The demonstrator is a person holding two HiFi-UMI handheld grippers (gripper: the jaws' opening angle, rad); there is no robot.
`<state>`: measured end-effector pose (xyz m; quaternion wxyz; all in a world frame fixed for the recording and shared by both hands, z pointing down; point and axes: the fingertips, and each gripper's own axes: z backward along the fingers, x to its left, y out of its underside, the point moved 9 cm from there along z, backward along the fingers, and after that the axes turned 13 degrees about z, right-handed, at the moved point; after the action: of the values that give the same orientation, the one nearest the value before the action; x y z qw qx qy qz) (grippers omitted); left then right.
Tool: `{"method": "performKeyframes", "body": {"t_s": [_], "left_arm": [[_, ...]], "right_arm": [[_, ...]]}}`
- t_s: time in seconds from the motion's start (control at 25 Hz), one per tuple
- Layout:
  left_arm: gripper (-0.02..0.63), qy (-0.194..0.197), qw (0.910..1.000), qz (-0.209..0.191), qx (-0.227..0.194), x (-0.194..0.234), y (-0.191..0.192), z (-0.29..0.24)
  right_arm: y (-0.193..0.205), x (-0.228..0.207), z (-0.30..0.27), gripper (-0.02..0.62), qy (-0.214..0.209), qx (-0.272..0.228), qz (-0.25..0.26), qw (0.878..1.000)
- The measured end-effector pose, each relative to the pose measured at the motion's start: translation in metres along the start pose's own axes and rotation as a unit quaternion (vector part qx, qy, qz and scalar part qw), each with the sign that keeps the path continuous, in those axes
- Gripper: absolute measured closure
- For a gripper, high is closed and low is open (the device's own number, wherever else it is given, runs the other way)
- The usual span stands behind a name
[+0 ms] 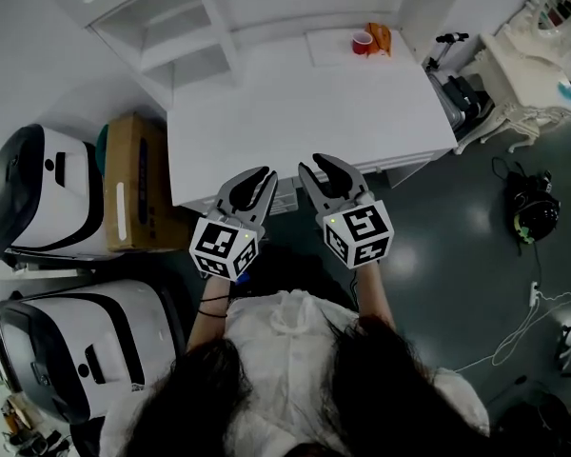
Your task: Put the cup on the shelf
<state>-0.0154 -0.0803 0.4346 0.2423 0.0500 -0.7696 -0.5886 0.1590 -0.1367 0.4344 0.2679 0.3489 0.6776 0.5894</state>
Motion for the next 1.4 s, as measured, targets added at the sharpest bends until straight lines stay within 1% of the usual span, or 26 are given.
{"method": "performKeyframes", "body": {"t_s": [0.24, 0.4, 0.8, 1.08, 1.4], "left_arm": [[0.545, -0.008, 1.0000, 0.000, -0.004, 0.007, -0.001, 0.018], [0.545, -0.010, 0.9999, 0.003, -0.008, 0.014, 0.001, 0.041], [0.543, -0.031, 0.9992, 0.019, -0.017, 0.043, 0.017, 0.140], [0.545, -0.027, 0.9992, 0.024, -0.015, 0.046, 0.041, 0.206], [0.545, -0.033, 0.9988, 0.031, -0.019, 0.047, 0.054, 0.255]], "right_arm": [[-0.002, 0.020, -0.007, 0.474, -0.015, 0.004, 0.002, 1.000], [-0.005, 0.044, -0.010, 0.474, -0.023, 0.002, 0.001, 1.000], [-0.004, 0.143, -0.012, 0.474, -0.033, 0.013, -0.006, 0.999], [0.005, 0.212, 0.004, 0.479, -0.034, 0.023, -0.009, 0.999], [0.007, 0.262, 0.014, 0.482, -0.048, 0.029, -0.004, 0.998]]}}
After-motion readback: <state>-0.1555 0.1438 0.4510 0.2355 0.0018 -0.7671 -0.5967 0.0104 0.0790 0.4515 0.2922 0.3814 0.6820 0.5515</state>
